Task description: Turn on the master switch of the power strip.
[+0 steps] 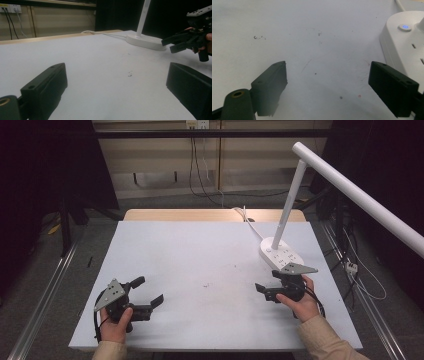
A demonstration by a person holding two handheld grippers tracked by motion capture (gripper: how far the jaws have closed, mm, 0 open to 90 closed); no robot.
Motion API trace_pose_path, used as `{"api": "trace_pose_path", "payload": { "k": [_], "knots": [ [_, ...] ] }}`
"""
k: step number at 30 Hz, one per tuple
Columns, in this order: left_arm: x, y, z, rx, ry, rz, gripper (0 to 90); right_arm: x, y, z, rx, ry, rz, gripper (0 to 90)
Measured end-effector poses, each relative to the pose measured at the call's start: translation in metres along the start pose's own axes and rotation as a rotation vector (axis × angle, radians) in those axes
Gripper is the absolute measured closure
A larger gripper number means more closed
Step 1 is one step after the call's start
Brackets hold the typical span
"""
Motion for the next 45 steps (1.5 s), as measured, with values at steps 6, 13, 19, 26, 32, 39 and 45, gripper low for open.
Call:
{"api": "trace_pose_path", "payload": {
  "k": [6,13,19,26,32,39,45],
  "knots": [
    [0.0,0.0,0.0,0.0,0.001,0.002,3.2,0.004,0.003,0.003,-0.012,0.006,-0.005,15.0],
    [0.001,0.0,0.0,-0.001,0.001,0.003,3.3,0.007,0.008,0.005,-0.017,0.008,-0.011,15.0],
    [0.001,-0.001,0.0,-0.001,0.005,0.004,3.3,0.01,0.012,0.007,-0.022,0.015,-0.009,14.8],
    [0.001,-0.001,0.0,-0.003,0.002,0.009,3.3,0.012,0.016,0.009,-0.031,0.013,-0.015,14.4],
    [0.001,-0.001,-0.001,0.003,-0.002,0.008,3.2,0.015,0.019,0.01,-0.037,0.017,-0.017,14.3],
    [0.001,-0.001,-0.001,0.001,-0.001,0.01,3.3,0.017,0.022,0.012,-0.046,0.019,-0.017,14.3],
    [0.002,-0.001,-0.001,0.001,0.002,0.012,3.3,0.019,0.025,0.014,-0.048,0.022,-0.02,14.3]
  ]
}}
Point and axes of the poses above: each handheld gripper's, and its own axes: y roughly backward along the jaws, x roughly out of its underside, z roughly to its left, the point moved 5 cm from there along -y, roughly forward along the jaws, and after that the axes turned 6 degrees about -y, right-handed, at the moved point
